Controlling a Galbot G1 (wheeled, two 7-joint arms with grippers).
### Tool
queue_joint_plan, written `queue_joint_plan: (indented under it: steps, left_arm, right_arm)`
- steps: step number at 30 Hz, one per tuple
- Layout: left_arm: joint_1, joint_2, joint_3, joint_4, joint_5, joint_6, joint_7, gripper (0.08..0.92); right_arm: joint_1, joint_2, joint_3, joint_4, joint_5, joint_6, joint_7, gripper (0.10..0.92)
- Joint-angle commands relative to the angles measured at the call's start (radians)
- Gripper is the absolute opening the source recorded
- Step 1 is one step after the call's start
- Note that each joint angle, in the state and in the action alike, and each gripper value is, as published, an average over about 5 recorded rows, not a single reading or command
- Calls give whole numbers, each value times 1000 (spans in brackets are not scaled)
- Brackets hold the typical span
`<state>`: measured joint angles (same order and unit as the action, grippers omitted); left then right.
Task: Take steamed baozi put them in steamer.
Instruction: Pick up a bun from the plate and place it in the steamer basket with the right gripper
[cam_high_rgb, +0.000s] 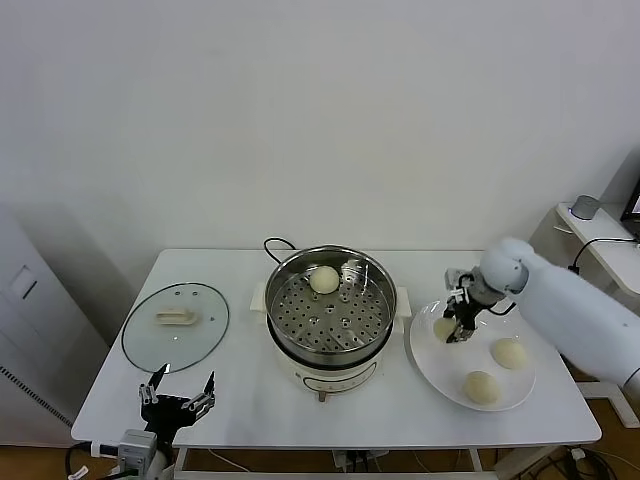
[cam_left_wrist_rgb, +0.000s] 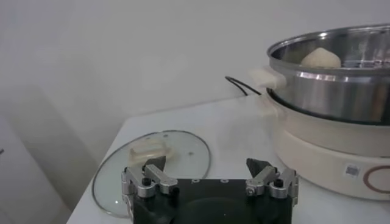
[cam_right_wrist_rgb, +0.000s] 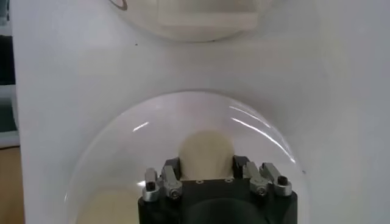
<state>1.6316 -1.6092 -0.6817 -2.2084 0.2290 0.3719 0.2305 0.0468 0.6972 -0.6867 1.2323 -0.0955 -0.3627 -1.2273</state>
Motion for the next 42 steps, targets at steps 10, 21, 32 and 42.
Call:
queue_joint_plan:
  steps: [10,21,32,42]
  left_arm:
    - [-27,-20,-18,1,26,27,-20,823]
    - [-10,-24,-10,-34,24,32,-24,823]
    - [-6,-37,2,-44,20,38,-25,823]
    - [-10,-45,15,-36,17,39,-24,823]
  right_arm:
    - [774,82,-655,122,479,-186,-27,517]
    - [715,392,-646,62,588,-326,31,518]
    - [530,666,-604,-120,538,-357,102,518]
    - [428,756,-582,-177,505,-380,154,518]
